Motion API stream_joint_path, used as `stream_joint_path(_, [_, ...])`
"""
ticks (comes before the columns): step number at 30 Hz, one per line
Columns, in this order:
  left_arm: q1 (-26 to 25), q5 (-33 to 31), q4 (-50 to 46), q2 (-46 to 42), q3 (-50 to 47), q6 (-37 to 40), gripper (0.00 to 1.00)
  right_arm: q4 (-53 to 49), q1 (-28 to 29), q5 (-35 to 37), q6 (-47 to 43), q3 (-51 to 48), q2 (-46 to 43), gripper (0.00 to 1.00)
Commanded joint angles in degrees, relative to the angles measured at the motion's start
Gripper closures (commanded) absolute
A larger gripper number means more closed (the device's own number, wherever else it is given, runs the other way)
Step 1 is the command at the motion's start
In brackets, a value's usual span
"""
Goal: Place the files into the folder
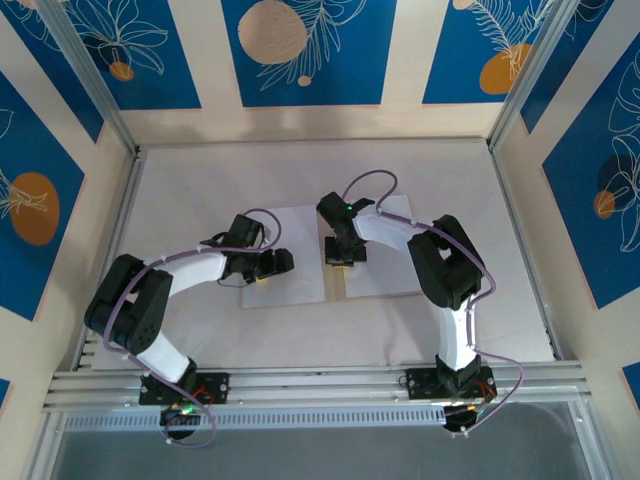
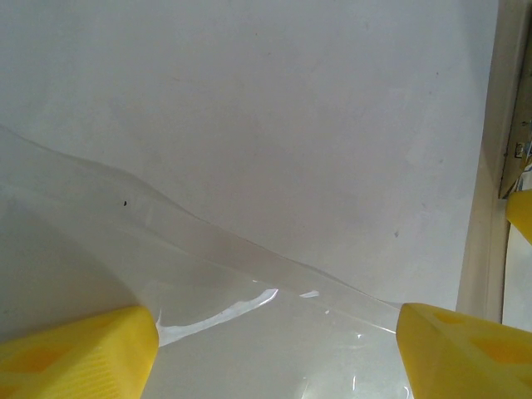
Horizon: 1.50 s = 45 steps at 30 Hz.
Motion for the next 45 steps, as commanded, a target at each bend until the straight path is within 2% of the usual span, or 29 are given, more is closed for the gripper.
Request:
stream_joint_path(1, [0.2, 0.6, -4.1, 1.7, -2.2, 0.2, 0.22, 0.7, -0.2, -1.5, 0.2, -2.3, 2.2, 0.92])
stream_joint_path(16, [0.3, 0.0, -5.0, 1.6, -0.9, 0.3, 0.22, -8.1, -0.3, 2.0, -0.8, 3.4, -5.2, 0.91])
stream_joint_path(25, [0.6, -1.4, -11.5, 1.4, 6.5, 3.5, 0.2, -8.5, -0.6, 0.3, -1.8, 2.8, -14.2, 0.91])
stream_joint_path(31, [1.6, -3.6, -17.1, -0.1, 12.8, 6.2, 0.11, -3.2, -2.1, -4.2, -2.9, -1.9, -21.9, 0.91])
stream_joint_path(35, [3.1, -5.0, -20.0, -1.7, 15.4, 8.0, 0.0, 2.1, -4.2, -7.3, -4.1, -7.2, -27.8, 0.91])
stream_joint_path(39, [4.5, -5.5, -19.8, -6.1, 13.5, 8.9, 0.0, 8.4, -6.3, -8.6, -5.7, -14.4, -34.0, 0.83])
stream_joint_path(45, [4.8, -8.4, -19.6, -13.2, 7.2, 5.4, 0.0, 17.2, -10.4, -11.0, -7.1, -26.2, -41.1, 0.78])
